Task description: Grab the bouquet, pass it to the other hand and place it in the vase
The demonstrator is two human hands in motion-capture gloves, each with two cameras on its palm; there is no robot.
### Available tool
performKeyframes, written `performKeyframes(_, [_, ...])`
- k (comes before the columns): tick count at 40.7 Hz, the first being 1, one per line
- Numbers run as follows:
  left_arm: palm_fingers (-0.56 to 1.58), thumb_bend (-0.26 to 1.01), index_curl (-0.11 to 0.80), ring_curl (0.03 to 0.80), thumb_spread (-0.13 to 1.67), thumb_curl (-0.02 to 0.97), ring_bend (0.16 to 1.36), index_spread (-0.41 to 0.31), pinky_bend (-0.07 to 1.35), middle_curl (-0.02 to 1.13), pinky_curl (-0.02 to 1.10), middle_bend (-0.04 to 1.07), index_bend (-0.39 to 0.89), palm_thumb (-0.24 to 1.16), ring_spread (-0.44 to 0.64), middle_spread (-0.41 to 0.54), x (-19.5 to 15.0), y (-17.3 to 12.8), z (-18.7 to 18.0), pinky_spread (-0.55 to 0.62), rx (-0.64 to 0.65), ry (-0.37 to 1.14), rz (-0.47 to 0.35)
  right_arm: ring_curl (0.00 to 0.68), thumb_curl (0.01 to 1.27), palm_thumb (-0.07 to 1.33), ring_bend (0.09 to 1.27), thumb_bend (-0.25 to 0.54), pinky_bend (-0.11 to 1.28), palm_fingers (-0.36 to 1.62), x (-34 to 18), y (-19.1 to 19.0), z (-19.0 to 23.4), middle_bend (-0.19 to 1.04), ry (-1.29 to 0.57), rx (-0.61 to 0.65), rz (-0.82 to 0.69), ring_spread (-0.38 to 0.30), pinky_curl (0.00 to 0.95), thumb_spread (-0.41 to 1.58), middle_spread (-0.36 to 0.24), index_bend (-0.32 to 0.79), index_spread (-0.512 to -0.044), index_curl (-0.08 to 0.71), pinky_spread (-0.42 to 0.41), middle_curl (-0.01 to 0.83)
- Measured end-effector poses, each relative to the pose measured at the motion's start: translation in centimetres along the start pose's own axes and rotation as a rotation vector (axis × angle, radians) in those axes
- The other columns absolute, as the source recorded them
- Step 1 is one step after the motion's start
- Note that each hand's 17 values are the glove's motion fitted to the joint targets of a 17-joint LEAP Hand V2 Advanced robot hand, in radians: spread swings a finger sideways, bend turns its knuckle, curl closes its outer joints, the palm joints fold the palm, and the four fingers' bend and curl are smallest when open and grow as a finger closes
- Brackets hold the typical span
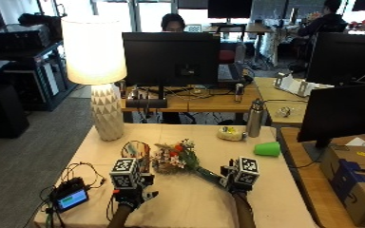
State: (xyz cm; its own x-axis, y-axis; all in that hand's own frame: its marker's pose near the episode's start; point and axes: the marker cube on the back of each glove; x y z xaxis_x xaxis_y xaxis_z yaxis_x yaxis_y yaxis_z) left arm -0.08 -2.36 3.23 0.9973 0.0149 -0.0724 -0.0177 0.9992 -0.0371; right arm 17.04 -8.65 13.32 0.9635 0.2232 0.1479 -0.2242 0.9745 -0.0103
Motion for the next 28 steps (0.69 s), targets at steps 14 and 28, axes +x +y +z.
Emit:
performKeyframes(14, [0.2,-0.03,0.235,0.27,0.93,0.284,0.6,-0.047,0.51,0.33,0.32,0.19,0.13,0.11,0.36,0.186,0.4,0.9,0.3,0.47,-0.048,0.006,-0.014,0.266,0.35,0.61,0.35,-0.021,0.56,0.19,-1.5,-2.7,4.8,0.22,0.055,-0.166,-0.023,0.223,0.355,1.12,0.063,0.12,-0.315,0.214,0.364,0.348])
performKeyframes(28, [0.2,-0.03,0.239,0.272,0.93,0.289,0.61,-0.047,0.52,0.33,0.33,0.19,0.13,0.11,0.36,0.187,-0.2,0.8,1.0,0.46,-0.055,0.037,-0.021,0.299,0.42,0.83,0.47,0.055,0.63,0.52,-3.1,-2.6,6.5,0.26,0.093,-0.193,0.011,0.138,0.357,1.14,-0.001,0.13,-0.301,0.196,0.322,0.366])
